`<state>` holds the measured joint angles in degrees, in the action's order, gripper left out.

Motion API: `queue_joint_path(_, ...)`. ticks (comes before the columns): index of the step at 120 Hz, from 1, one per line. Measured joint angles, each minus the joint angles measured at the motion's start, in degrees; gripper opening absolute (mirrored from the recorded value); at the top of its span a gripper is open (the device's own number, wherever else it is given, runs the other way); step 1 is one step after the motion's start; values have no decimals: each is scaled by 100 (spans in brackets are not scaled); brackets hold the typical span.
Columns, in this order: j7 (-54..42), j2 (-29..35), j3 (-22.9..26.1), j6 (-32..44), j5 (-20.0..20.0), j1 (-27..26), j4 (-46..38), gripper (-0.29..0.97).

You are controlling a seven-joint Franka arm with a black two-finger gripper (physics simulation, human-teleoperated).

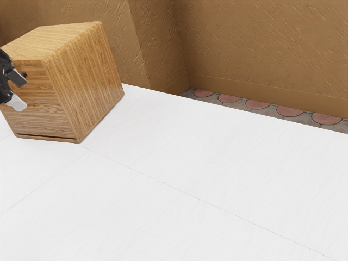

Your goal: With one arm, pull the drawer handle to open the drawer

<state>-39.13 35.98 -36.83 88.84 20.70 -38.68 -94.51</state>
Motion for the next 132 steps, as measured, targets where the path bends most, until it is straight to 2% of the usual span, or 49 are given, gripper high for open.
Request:
queue_joint_path(5, -207, 98, -215, 256, 191, -360, -65, 67)
queue_joint_path(15, -726, 324, -1076, 700, 413, -1139, -142, 68)
queue_joint_path(26, -1205, 620, -1395, 961, 533, -1356, -263, 68)
queue_joint_path(36, -1683, 1053, -1468, 1163, 896, -1417, -291, 67)
queue_joint_path(42, -2017, 1468, -1709, 1285, 1198, -1627, -239, 68)
queue_joint_path(52, -2650, 1959, -2175, 1425, 1579, -2099, 64, 67)
queue_joint_path(61, -3226, 2386, -2496, 1463, 1784, -2734, 619, 67)
queue_joint_path(74, -4018, 2676, -3024, 1434, 1930, -3377, 1426, 67)
queue_joint_path(89, -4825, 2734, -3686, 1425, 1996, -4014, 2325, 66)
queue_joint_path(98, -5244, 2711, -3817, 1429, 2017, -4108, 2572, 66)
queue_joint_path(117, -5983, 2434, -3670, 1468, 2033, -3497, 2663, 66)
queue_joint_path(132, -6472, 2425, -3755, 1678, 2375, -3681, 2795, 66)
